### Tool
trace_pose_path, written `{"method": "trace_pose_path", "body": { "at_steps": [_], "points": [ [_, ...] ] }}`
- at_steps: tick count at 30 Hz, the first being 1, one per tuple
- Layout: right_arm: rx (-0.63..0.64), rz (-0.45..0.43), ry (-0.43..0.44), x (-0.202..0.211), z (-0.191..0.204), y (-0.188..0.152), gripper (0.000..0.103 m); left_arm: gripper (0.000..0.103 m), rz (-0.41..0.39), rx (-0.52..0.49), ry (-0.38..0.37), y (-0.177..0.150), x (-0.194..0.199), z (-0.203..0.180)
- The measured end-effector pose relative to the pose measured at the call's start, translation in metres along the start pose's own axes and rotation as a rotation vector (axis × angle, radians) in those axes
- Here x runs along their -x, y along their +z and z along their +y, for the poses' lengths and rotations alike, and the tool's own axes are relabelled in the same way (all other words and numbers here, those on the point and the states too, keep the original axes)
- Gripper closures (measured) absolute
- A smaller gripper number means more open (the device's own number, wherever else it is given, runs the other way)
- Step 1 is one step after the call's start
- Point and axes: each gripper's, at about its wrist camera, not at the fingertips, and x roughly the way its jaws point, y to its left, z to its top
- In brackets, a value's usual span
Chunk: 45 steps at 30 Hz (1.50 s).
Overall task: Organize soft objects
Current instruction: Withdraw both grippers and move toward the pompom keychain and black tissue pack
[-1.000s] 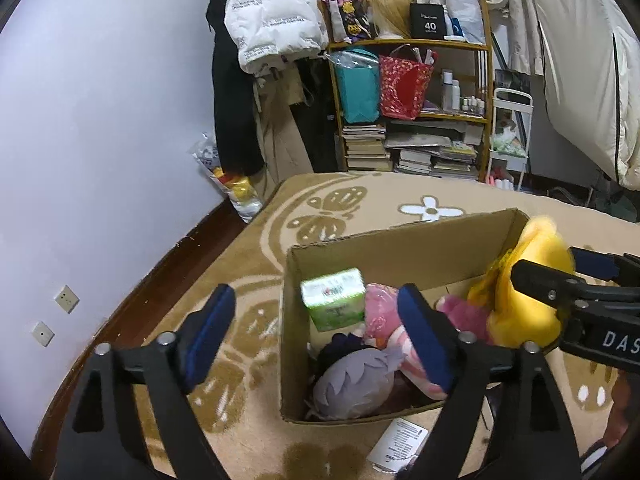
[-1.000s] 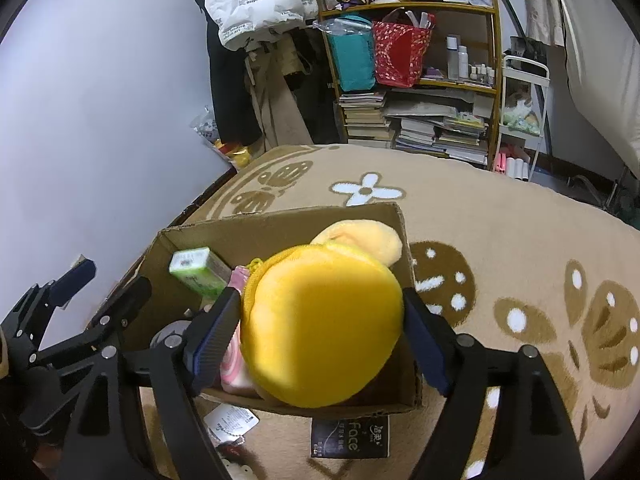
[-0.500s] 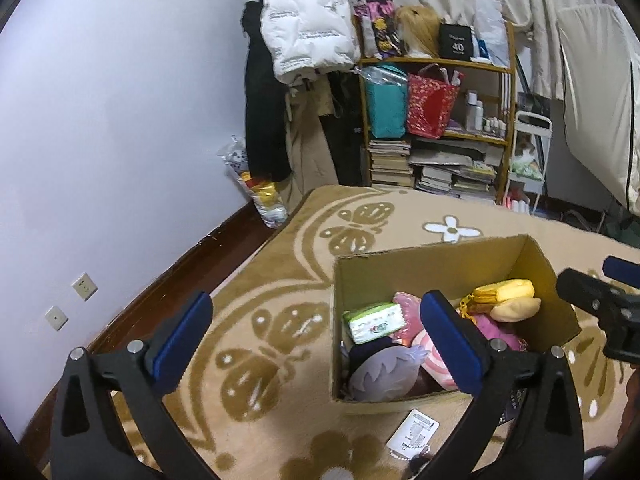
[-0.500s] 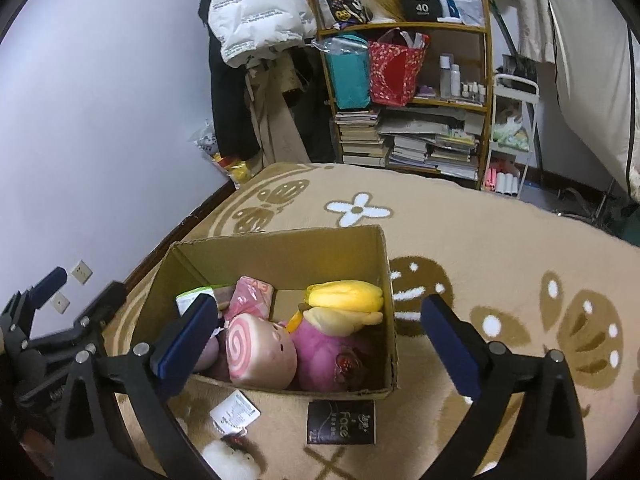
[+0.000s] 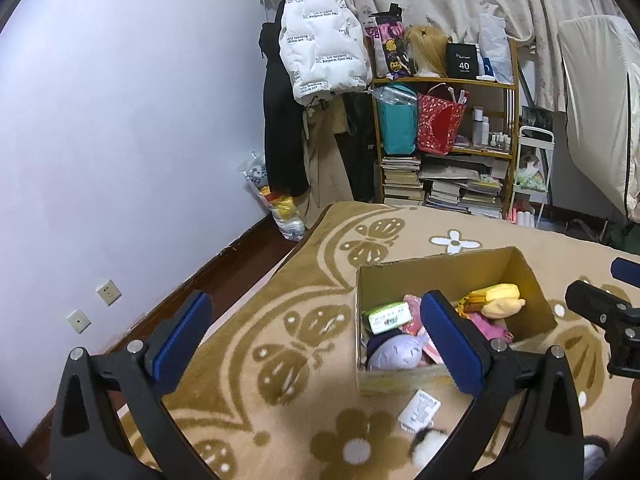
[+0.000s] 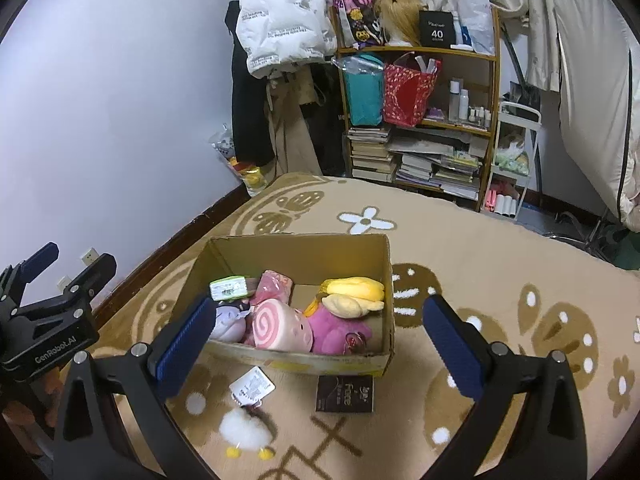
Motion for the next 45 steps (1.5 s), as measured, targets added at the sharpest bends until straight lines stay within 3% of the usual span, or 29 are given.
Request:
{"method": "trace_pose_path", "body": {
  "at_steps": [9, 18, 31, 45],
  "points": [
    [0.002, -0.063, 0.021, 0.039, 0.003, -0.010, 0.000, 0.000, -0.025, -0.028, 0.004, -0.007, 0.044, -0.004],
    [0.000, -0.058, 0.023, 0.050, -0.001, -0.026, 0.000, 0.000, -0.019, -0.030, -0.031, -0.026, 0.058, -0.012],
    [-0.051, 0.019, 0.033, 0.027, -0.013, -0.052, 0.000, 0.000, 0.098, -0.011, -0.059, -0.060, 0.025, -0.017],
    [-0.060, 0.097, 0.013, -0.012, -0.012, -0.069, 0.000, 0.000, 0.152, -0.056, -0.073, -0.078, 0.001, -0.035]
  ]
}}
